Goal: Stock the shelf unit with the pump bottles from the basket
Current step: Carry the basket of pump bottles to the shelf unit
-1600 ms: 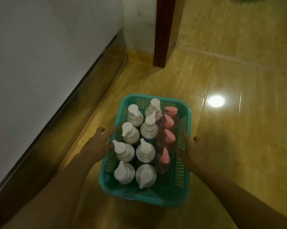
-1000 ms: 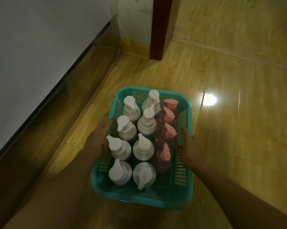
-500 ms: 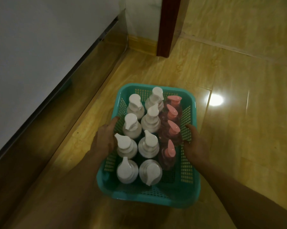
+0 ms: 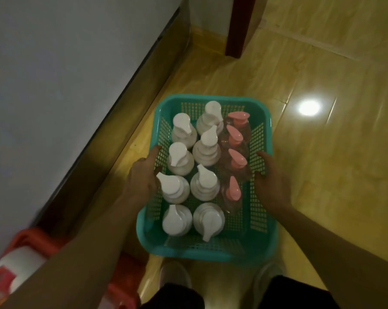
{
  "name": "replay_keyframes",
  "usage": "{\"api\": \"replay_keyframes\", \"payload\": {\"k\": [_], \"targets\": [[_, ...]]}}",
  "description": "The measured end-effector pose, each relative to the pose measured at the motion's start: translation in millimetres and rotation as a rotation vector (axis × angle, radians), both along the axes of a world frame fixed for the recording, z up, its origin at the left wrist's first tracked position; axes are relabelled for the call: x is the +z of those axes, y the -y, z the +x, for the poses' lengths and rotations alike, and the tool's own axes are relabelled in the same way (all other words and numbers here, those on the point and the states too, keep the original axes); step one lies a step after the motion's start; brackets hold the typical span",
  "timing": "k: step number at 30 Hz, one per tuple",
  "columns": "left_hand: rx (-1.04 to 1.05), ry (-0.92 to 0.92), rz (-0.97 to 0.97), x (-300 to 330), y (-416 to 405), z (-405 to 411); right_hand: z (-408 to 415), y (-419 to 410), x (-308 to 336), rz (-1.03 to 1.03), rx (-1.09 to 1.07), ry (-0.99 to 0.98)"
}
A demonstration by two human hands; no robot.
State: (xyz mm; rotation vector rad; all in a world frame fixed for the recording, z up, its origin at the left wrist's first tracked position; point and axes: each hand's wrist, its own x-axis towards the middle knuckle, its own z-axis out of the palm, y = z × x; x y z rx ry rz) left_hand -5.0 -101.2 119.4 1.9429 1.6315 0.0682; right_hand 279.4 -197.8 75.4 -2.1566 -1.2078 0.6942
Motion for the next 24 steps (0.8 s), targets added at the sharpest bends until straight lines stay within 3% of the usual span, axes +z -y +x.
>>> {"api": "replay_keyframes", "payload": {"k": [13,24], "targets": [[-0.077,0.078,0.043,223.9,39.9,25.2,24.1,57.6,237.7,-0.036,-0.068,0.124],[-0.241,0.134,-0.006,306.5,49.9,71.7,44.9,115.7,316.6,-0.072,-0.235,0.140]]}}
